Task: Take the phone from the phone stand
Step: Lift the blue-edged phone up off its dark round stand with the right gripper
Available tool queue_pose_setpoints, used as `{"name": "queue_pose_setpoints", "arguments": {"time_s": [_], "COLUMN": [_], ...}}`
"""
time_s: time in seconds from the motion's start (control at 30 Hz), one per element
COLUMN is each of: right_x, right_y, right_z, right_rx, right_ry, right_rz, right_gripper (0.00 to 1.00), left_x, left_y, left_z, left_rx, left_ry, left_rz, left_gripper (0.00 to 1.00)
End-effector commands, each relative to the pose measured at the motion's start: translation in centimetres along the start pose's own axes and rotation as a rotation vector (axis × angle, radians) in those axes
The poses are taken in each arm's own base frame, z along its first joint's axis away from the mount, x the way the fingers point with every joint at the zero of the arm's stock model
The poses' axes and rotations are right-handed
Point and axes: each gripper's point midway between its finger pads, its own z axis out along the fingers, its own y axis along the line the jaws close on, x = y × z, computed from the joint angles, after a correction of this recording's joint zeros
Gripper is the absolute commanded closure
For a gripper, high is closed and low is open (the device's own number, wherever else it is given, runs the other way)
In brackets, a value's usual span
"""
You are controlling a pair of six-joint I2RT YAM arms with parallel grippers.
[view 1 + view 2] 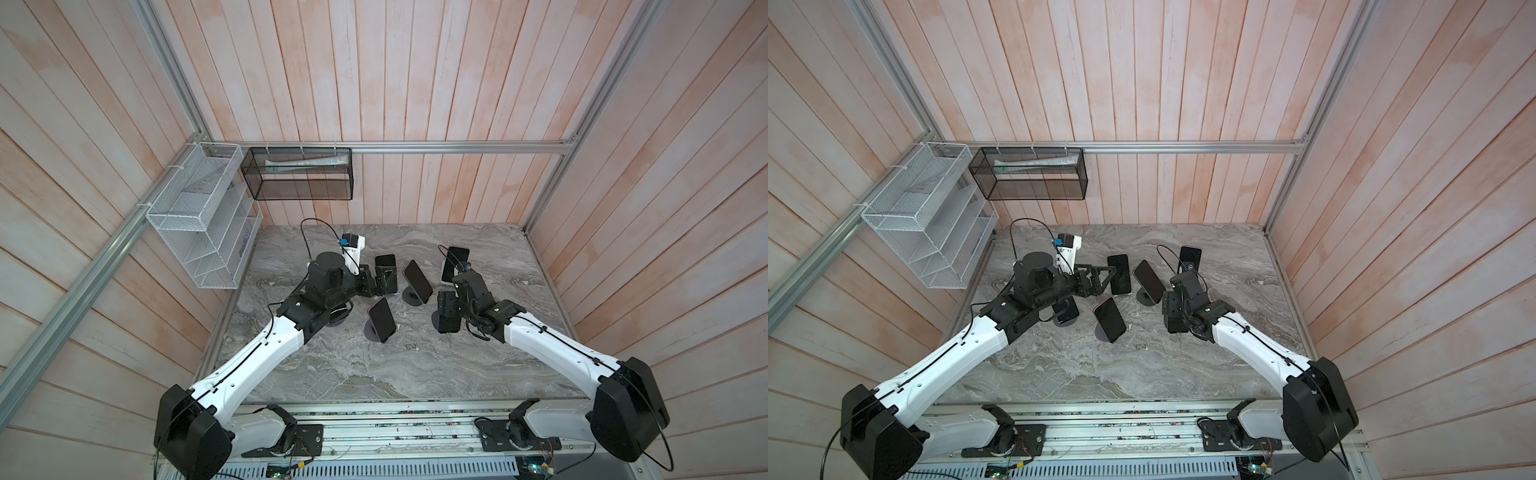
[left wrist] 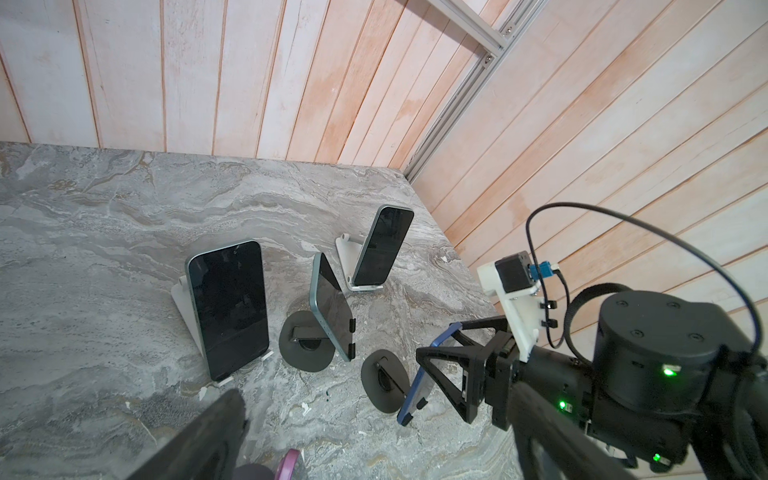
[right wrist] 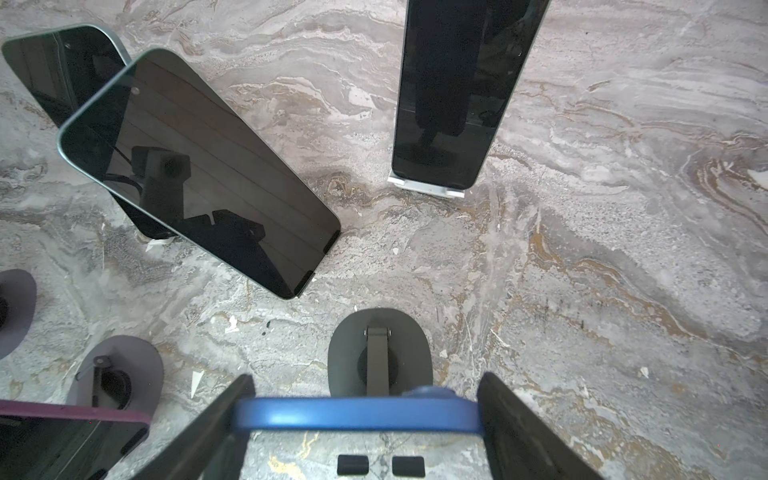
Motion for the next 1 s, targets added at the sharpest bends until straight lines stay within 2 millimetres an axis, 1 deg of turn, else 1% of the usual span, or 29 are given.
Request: {"name": "queue_pose_setpoints", "arguments": {"time_s": [0.0, 0.2, 0.4, 0.83, 0.97], "right_x": [0.1, 0.5, 0.0, -1.6, -1.6], "right_y": [-0.4, -0.3, -0.4, -0.3, -0.3], "right_z": [0.3, 0.6, 0.4, -1.8, -1.9], "right_rx": [0.024, 0.019, 0.024, 0.027, 0.029], "right_ry": [-0.017, -0.009, -0.032, -0.091, -0.088], "right_rz": [-0.002, -0.002, 0.007, -0.001, -0.003], "right_gripper": [0.16, 0.17, 0.21, 0.25, 0.26], "left_x": [-0.5, -0.5, -0.6, -0.9, -1.0], "left_y": [0.0, -0.1, -0.2, -0.7, -0.9], "left_z": [0.0, 0.0, -0.1, -0.4, -0.6], "left_rx": [0.008, 0.011, 0.014, 0.037, 0.041], "left_ry": [-0.016, -0.020, -0.022, -0.033, -0.039], "left_rz": [0.007, 0.010, 0.011, 0.019, 0.020], "left_gripper": [0.00, 0.00, 0.00, 0.00, 0.00]}}
